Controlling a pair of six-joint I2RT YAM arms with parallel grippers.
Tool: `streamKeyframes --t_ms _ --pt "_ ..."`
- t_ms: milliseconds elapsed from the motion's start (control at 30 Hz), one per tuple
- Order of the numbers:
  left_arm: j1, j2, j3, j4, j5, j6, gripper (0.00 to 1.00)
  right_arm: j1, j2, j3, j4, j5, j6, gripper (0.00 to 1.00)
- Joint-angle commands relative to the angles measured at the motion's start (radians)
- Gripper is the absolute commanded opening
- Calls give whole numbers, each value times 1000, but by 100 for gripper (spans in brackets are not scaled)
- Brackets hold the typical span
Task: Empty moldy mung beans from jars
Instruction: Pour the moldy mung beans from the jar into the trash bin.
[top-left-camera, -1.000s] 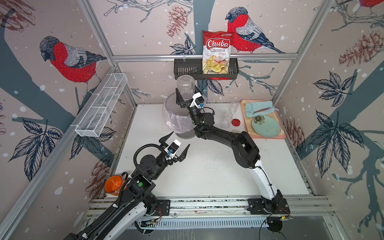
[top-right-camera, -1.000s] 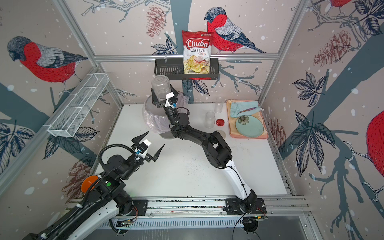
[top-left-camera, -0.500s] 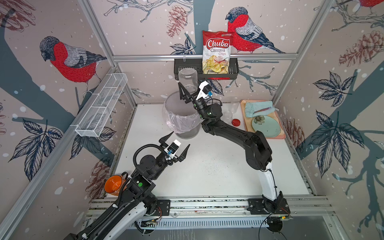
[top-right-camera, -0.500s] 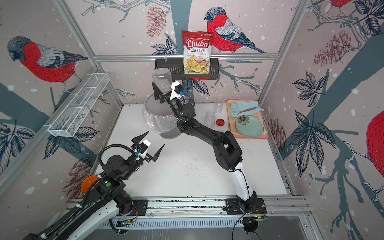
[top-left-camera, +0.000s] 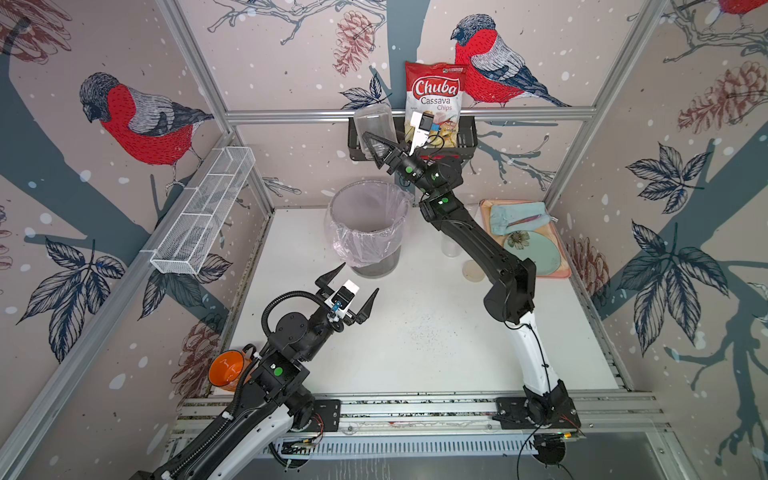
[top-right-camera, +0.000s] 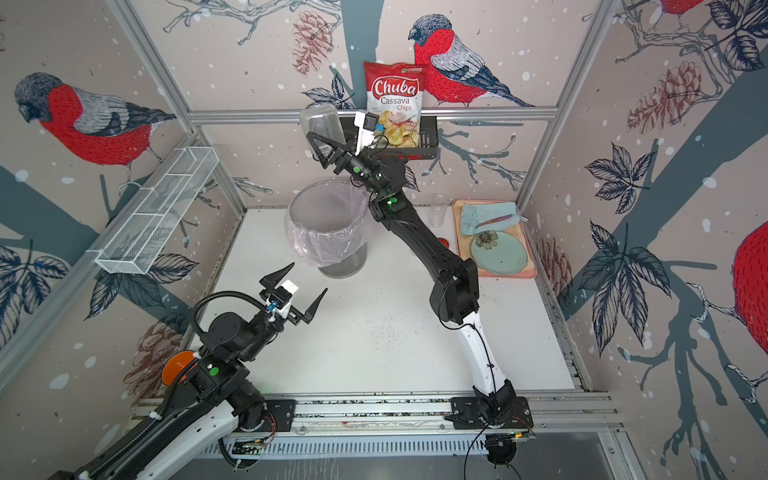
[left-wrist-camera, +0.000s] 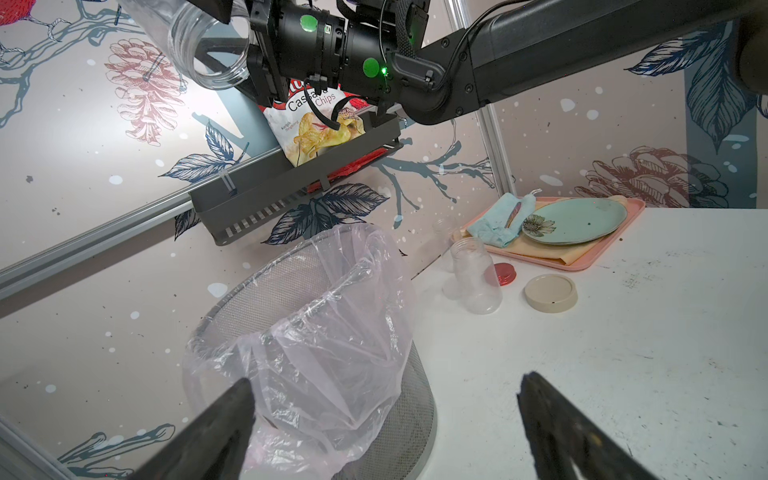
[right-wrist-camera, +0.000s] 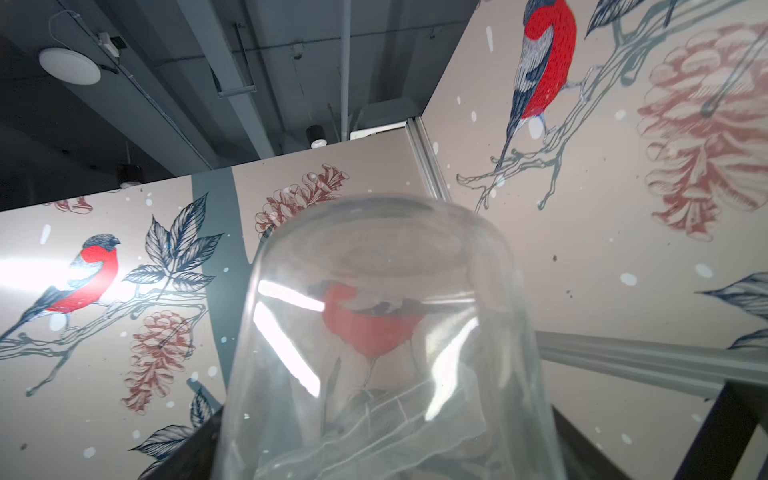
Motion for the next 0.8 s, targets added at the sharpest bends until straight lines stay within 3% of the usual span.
streamKeyframes --t_ms 0,333,500,633,767 --pt "-1 0 0 58 17 -15 96 -32 0 -23 59 -107 244 10" --pt "-1 -7 3 50 15 -13 96 -91 48 -20 400 -213 730 10" --pt "-1 -9 -3 61 14 -16 96 -113 105 8 669 -178 995 10" --pt "-1 -5 2 59 17 -19 96 -122 79 -3 711 -212 1046 10" --pt "-1 -6 1 67 17 -17 96 -124 -29 -148 721 -260 1003 9"
